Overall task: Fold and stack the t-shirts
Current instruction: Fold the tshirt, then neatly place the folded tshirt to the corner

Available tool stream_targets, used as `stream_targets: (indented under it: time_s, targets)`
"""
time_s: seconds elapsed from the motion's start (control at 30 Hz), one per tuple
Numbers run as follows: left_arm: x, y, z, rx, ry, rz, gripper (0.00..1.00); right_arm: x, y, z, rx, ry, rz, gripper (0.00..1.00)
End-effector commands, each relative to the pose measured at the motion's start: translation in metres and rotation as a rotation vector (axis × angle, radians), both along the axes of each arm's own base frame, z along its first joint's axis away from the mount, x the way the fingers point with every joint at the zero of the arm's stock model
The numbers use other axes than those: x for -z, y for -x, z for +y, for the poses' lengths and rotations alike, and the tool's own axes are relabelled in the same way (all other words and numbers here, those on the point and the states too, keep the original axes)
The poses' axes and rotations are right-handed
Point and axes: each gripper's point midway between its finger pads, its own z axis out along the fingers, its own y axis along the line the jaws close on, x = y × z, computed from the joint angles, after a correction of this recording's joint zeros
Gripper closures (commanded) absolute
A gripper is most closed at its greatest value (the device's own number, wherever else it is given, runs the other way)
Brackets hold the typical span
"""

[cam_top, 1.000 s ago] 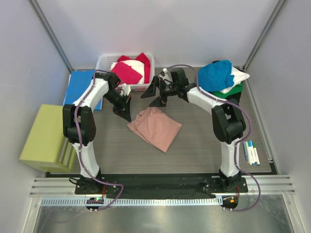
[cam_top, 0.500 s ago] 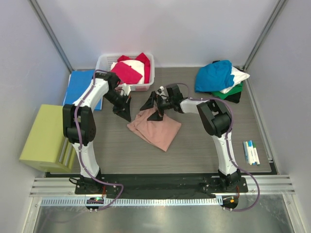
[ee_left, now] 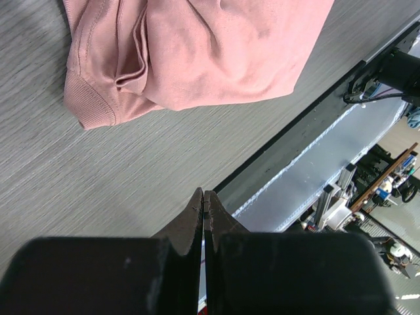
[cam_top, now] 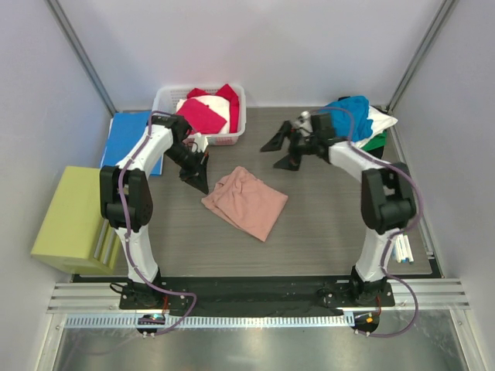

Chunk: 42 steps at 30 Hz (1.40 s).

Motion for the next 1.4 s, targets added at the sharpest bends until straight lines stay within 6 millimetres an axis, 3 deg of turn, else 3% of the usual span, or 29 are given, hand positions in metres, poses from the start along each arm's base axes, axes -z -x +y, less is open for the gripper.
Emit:
stream_targets:
  time_s: [0.0,0.17,0.23,0.27,0.47,0.73,1.03,1.23,1.37]
  targets:
    - [-0.020,0.016,0.000,0.019,0.016,0.016,1.00,0.004,0.002,-0.088,0.215,0.189,-0.024,0.00]
    - [-0.023,0.013,0.000,0.020,0.017,0.013,1.00,0.050,0.044,-0.105,0.266,0.269,0.114,0.00]
    - [-0.025,0.012,-0.001,0.018,0.022,0.007,1.00,0.059,0.052,-0.103,0.270,0.247,0.127,0.00]
    - [-0.026,0.011,-0.003,0.019,0.026,0.005,1.00,0.072,0.064,-0.103,0.262,0.248,0.167,0.00]
    - [-0.026,0.012,-0.003,0.016,0.026,0.012,1.00,0.101,0.096,-0.103,0.234,0.265,0.236,0.00]
    - [-0.027,0.012,-0.003,0.013,0.030,0.015,1.00,0.116,0.090,-0.093,0.219,0.236,0.242,0.00]
    - [-0.031,0.011,-0.002,0.012,0.025,0.007,1.00,0.145,0.083,-0.053,0.179,0.169,0.258,0.01]
    - [-0.033,0.009,-0.001,0.014,0.018,0.004,1.00,0.158,0.083,-0.035,0.162,0.157,0.265,0.23]
    - [-0.034,0.010,-0.001,0.016,0.017,0.001,1.00,0.165,0.096,-0.025,0.159,0.170,0.280,0.35]
